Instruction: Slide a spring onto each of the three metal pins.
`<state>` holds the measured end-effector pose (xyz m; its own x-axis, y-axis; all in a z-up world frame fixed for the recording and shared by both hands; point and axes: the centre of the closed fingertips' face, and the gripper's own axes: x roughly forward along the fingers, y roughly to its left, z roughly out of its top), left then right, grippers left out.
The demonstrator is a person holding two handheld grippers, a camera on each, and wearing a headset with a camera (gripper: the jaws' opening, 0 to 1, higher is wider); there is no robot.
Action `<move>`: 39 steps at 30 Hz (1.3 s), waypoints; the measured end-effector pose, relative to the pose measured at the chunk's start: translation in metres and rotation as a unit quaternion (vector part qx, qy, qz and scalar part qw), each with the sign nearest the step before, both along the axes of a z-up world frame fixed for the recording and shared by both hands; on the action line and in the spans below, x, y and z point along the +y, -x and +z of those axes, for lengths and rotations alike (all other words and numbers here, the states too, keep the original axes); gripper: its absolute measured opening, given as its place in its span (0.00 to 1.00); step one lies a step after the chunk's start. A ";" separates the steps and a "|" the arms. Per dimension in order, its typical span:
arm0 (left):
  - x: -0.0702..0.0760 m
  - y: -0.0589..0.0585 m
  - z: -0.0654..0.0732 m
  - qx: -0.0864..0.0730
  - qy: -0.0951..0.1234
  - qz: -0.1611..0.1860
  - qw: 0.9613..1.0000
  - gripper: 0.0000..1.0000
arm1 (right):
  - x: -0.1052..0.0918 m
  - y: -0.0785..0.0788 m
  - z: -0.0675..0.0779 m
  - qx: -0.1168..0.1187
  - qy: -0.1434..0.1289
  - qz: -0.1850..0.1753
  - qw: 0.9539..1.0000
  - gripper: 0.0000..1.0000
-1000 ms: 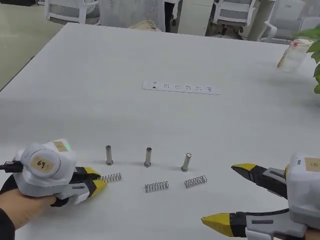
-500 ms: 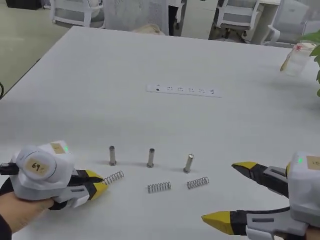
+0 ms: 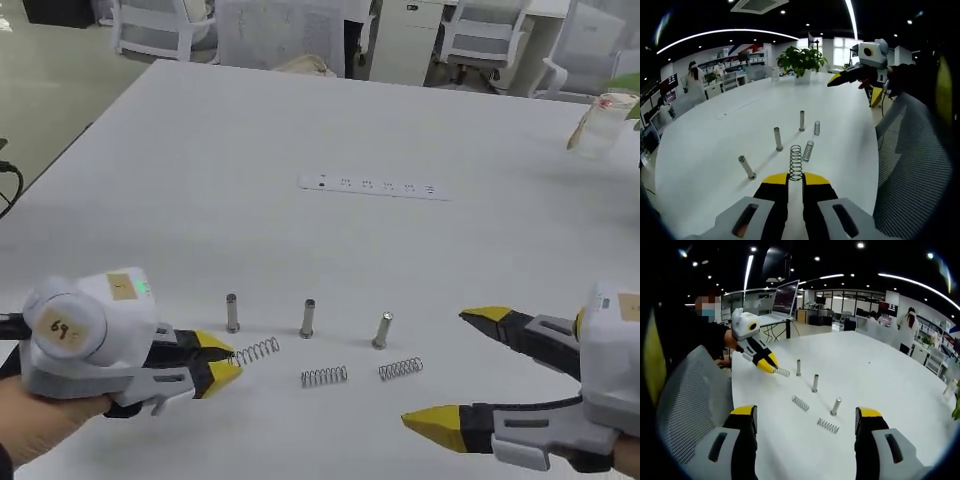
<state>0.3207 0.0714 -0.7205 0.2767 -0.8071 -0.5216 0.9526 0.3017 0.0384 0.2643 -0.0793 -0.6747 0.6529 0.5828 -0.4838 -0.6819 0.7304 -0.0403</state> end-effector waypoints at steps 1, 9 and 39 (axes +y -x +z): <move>-0.001 0.001 0.003 -0.003 0.001 -0.005 1.000 0.02 | 0.001 -0.001 0.001 -0.001 -0.001 0.003 1.000 0.79; -0.012 0.014 0.024 -0.011 0.020 -0.034 0.999 0.02 | 0.018 -0.010 0.015 -0.010 -0.013 0.035 0.999 0.74; -0.036 0.047 0.057 -0.025 0.062 -0.101 0.993 0.02 | 0.090 -0.004 0.015 0.027 -0.061 0.172 0.983 0.30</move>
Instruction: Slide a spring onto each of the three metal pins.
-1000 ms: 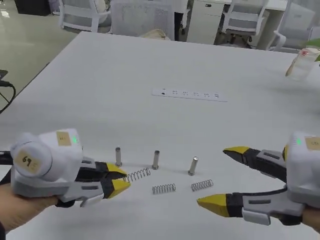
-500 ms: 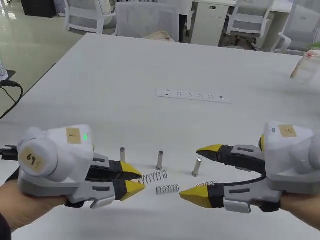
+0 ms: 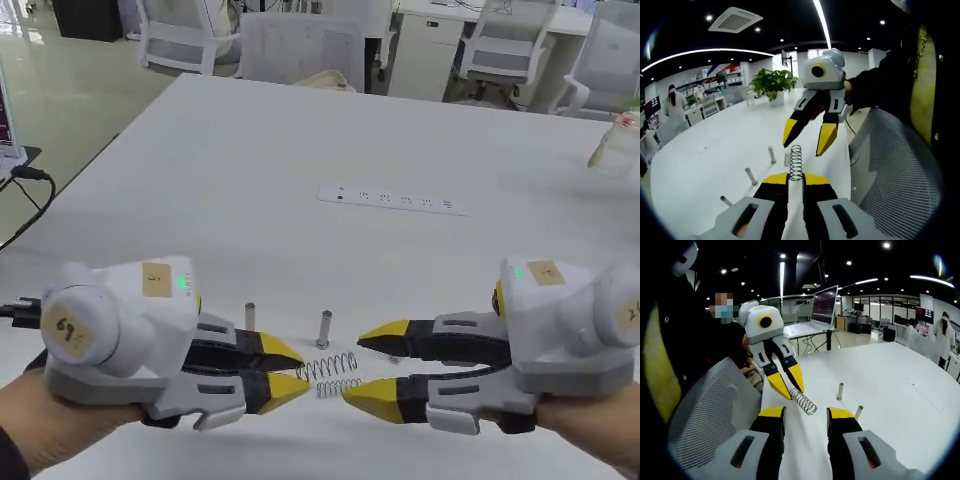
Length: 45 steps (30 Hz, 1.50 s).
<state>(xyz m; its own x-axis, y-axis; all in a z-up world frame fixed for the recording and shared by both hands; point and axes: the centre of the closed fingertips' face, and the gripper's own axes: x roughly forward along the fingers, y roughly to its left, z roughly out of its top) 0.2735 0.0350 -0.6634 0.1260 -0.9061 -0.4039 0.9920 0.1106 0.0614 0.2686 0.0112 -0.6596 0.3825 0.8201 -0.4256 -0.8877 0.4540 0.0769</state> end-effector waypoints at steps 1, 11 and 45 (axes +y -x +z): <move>0.000 0.001 0.001 0.000 0.003 0.000 1.000 0.02 | 0.001 0.000 0.001 0.000 -0.001 0.001 1.000 0.30; -0.003 0.005 0.007 -0.003 0.015 -0.007 1.000 0.02 | 0.003 0.003 -0.001 0.017 -0.011 0.013 1.000 0.19; -0.012 0.006 0.006 -0.010 0.024 -0.002 1.000 0.02 | 0.025 0.014 0.026 -0.020 0.188 0.126 0.974 0.09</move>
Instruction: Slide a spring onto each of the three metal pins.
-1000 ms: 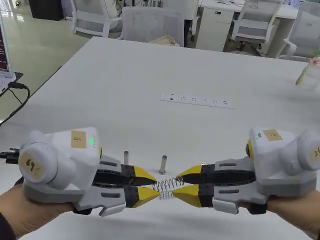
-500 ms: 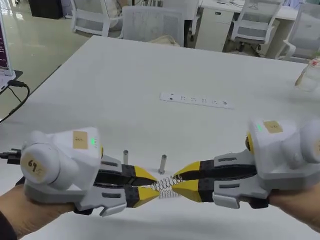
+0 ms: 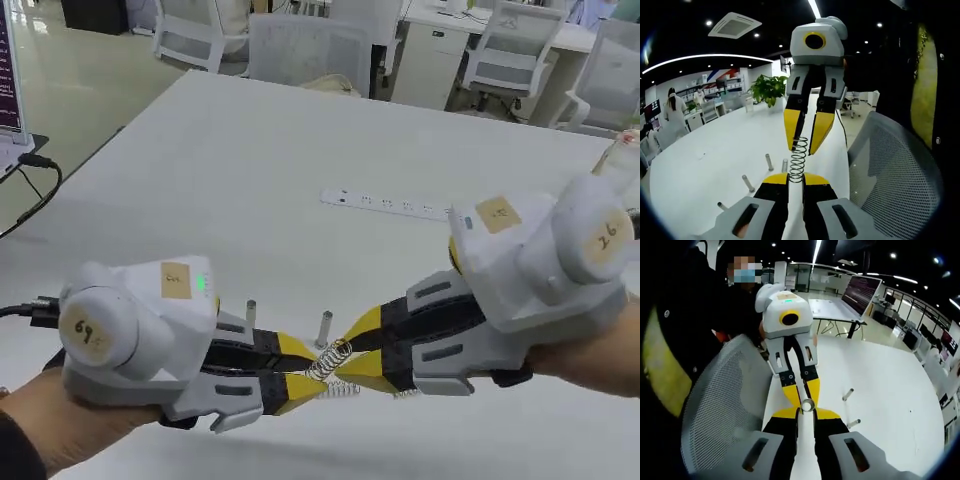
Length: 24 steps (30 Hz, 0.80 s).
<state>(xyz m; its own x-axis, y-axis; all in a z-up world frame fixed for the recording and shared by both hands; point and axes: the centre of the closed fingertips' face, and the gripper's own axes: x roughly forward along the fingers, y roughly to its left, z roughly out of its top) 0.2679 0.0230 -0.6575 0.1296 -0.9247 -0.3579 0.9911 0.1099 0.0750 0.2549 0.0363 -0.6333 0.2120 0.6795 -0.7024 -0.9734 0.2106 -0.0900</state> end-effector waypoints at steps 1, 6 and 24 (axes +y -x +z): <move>-0.001 0.000 0.001 0.001 0.002 0.000 1.000 0.02 | -0.001 0.000 -0.001 0.001 0.009 0.002 1.000 0.09; -0.004 0.001 0.001 -0.001 0.008 -0.001 1.000 0.02 | 0.000 0.001 -0.003 0.005 0.043 0.022 0.999 0.08; -0.009 0.002 0.003 0.010 0.018 0.002 1.000 0.02 | 0.004 -0.001 -0.012 0.015 0.130 0.076 0.989 0.09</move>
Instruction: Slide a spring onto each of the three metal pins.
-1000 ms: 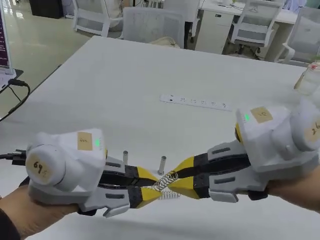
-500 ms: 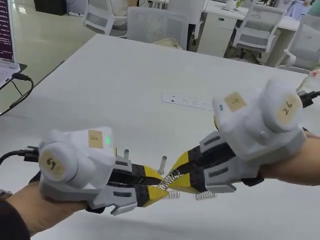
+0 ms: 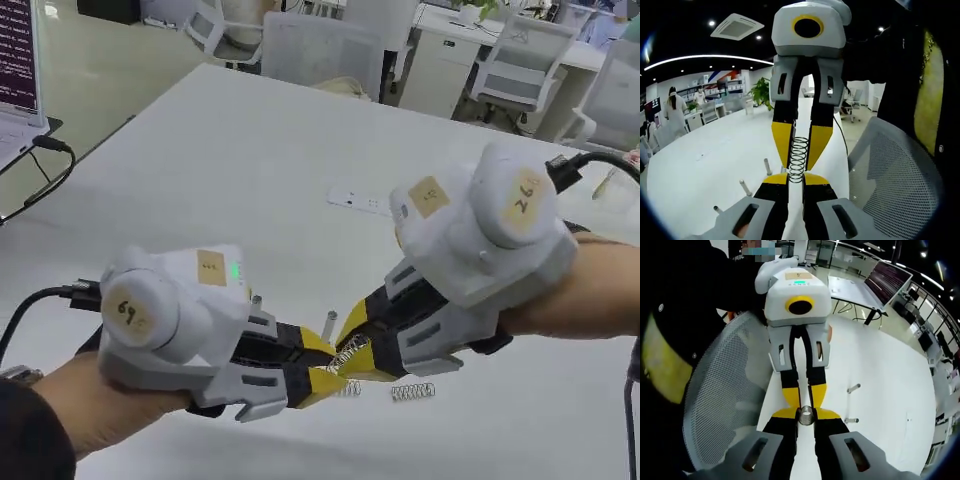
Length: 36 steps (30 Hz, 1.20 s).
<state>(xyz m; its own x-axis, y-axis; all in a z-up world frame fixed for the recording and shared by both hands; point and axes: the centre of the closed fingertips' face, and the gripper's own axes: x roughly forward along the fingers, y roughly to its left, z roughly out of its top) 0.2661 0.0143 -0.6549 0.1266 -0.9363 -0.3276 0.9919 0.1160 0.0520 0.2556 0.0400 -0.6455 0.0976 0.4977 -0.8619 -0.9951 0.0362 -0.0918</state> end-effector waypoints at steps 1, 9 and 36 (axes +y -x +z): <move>0.000 0.000 0.000 0.001 0.000 0.000 1.000 0.02 | 0.000 0.000 0.000 0.001 0.003 0.002 1.000 0.09; -0.001 0.000 0.000 0.005 0.003 0.001 1.000 0.02 | 0.000 -0.001 -0.004 0.009 0.038 0.022 0.999 0.09; -0.006 0.005 -0.007 0.014 -0.018 -0.015 1.000 0.02 | -0.009 0.002 -0.013 0.043 0.088 0.033 0.995 0.08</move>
<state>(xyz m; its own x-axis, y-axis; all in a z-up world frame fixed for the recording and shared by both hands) 0.2612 0.0082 -0.6615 0.0892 -0.9272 -0.3638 0.9960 0.0849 0.0278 0.2537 0.0306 -0.6588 -0.0073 0.3420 -0.9397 -0.9992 -0.0387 -0.0064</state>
